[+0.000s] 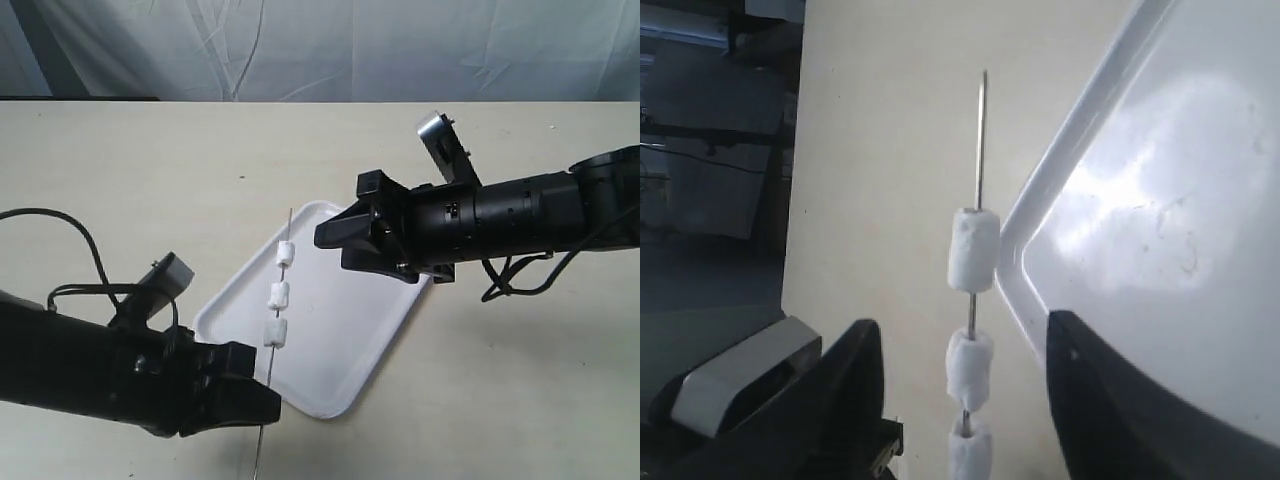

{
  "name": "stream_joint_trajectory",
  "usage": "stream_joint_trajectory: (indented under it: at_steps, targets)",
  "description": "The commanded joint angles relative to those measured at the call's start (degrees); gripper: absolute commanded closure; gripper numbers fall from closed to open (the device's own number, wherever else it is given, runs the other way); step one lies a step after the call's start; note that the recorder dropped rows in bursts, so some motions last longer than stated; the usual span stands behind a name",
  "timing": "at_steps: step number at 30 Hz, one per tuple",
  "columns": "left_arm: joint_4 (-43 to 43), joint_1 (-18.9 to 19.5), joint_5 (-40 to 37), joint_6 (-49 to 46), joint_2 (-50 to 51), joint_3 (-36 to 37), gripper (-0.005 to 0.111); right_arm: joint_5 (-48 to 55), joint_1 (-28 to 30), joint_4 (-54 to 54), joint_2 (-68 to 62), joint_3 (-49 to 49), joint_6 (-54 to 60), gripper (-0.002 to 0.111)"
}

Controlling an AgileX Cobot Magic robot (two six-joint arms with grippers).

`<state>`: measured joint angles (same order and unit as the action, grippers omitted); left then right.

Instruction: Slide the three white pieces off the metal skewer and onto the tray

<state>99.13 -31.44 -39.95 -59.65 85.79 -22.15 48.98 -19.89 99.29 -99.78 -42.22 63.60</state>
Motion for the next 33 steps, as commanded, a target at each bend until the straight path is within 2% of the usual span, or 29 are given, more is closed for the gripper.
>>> stream_joint_trajectory:
  at_steps: [1, 11, 18, 25, 33]
  targets:
    - [0.8, 0.1, -3.9, -2.5, 3.2, -0.6, 0.107, -0.1, -0.6, 0.7, -1.3, -0.2, 0.9, 0.060]
    - [0.8, 0.1, -6.2, -3.9, 4.2, -2.6, 0.107, -3.4, -2.1, 0.7, -4.5, -0.6, 1.1, 0.060]
    - [0.8, 0.1, -6.5, -3.4, 4.2, -3.9, 0.107, -6.4, -4.2, 0.7, -4.5, -4.5, 0.9, 0.060]
    - [0.8, 0.1, -6.6, -3.4, 4.2, -4.7, 0.107, -6.7, -4.2, 0.7, -4.5, -4.6, 0.9, 0.092]
    - [0.8, 0.1, -6.0, -2.8, 4.2, -4.7, 0.107, -6.0, -4.2, 0.7, -4.5, -4.9, 0.9, 0.093]
